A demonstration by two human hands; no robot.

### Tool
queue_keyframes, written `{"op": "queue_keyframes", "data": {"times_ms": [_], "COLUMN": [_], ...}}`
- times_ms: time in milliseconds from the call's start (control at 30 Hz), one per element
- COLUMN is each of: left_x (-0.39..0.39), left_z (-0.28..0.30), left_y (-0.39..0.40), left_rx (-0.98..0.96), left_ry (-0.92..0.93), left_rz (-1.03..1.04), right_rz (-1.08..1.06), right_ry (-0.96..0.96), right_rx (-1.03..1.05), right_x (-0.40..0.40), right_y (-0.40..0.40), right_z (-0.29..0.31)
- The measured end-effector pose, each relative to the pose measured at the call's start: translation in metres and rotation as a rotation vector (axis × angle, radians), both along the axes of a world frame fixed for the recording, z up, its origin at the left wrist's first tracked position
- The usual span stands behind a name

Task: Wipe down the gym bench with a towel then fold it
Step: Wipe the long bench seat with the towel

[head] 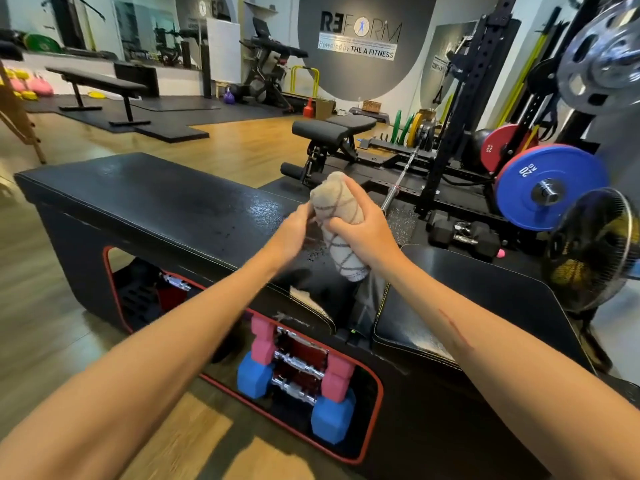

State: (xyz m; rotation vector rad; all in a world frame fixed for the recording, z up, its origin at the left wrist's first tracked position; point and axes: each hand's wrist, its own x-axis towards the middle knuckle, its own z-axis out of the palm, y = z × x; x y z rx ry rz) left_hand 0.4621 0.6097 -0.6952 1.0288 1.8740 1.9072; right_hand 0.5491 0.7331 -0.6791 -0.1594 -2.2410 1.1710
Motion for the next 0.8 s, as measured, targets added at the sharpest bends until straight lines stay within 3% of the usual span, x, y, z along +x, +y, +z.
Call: {"op": "queue_keyframes", "data": {"times_ms": [67,133,267,367,633,800], "left_x": [-0.029,-0.055,-0.084,-0.101,-0.117,-0.119], "left_z": [-0.013,-0.034,-0.070,-0.072,-0.075,-0.077], "left_y": [-0.033,-0.069,-0.102,-0.084,-0.073,-0.074], "left_rx": [-0.238,-0.382,-0.494,-0.596,-0.664,-0.726], "left_ry": [0.433,0.732,0.956,1.001,1.009,0.986], "left_rz": [0.142,0.350,0.371,0.322,0.252,0.170], "right_rz": [-0.052,-0.080,-0.107,-0.049,-0.278,-0.372], "right_ry": [-0.141,-0.266,-0.566,-0.758,-0.723,-0.737], "right_rx": [0.175,0.352,0.603,0.643,0.576,0.406], "right_x": [-0.001,-0.002,-0.032,-0.058,-0.108,-0.141], "right_y": [0.014,0.031,0.058,0.054,0.072,0.091], "right_z": [0.003,0.008,-0.005,-0.040,-0.052,-0.046]}}
